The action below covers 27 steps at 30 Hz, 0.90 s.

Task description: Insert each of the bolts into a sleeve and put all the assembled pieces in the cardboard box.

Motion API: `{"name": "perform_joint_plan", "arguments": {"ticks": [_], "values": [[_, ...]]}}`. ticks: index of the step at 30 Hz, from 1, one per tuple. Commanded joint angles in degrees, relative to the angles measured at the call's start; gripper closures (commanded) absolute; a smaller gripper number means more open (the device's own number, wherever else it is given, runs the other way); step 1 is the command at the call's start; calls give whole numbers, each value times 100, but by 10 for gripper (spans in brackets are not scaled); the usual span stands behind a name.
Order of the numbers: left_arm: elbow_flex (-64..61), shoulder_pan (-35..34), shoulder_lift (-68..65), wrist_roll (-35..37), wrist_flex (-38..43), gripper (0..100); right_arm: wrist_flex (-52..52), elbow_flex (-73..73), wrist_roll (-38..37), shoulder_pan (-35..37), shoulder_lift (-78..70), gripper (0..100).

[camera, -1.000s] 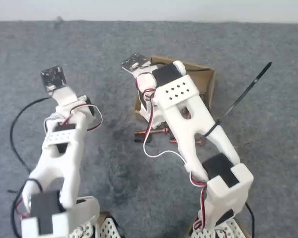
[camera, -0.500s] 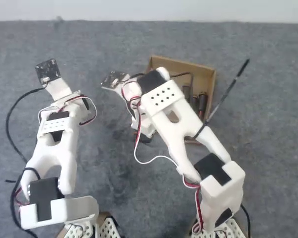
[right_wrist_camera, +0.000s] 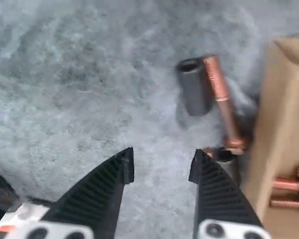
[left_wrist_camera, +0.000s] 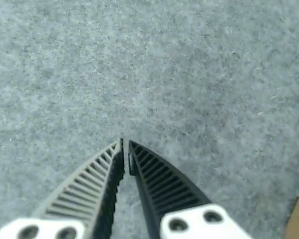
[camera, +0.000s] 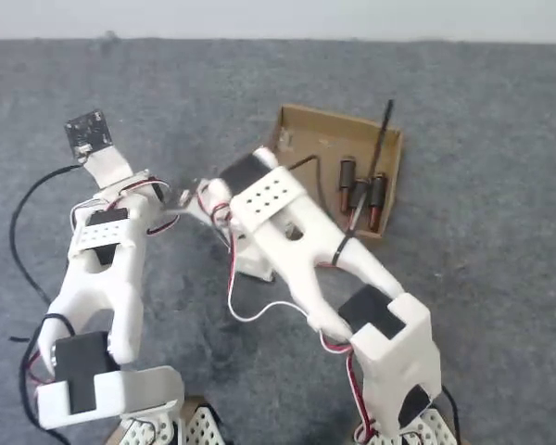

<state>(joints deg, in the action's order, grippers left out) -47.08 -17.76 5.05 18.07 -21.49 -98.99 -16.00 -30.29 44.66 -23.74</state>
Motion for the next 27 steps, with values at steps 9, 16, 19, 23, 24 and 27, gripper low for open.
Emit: {"name": "perform_joint_plan", "arguments": {"ticks": [9,16,19,23,24,27], "values": [[303,-9,62,44,0,988,1701,1714,-88,-110,1138,832],[303,-9,62,35,0,988,2703,2189,-703,-119,1130,831],[303,0,62,26,0,988,3055,2338,-949,-119,1130,831],[303,0,53,26,0,988,3468,2637,-1319,-119,1121,831],[303,0,53,26,0,988,3565,2743,-1389,-119,1121,831],[303,0,53,26,0,988,3837,2980,-1512,-119,1121,831]]}}
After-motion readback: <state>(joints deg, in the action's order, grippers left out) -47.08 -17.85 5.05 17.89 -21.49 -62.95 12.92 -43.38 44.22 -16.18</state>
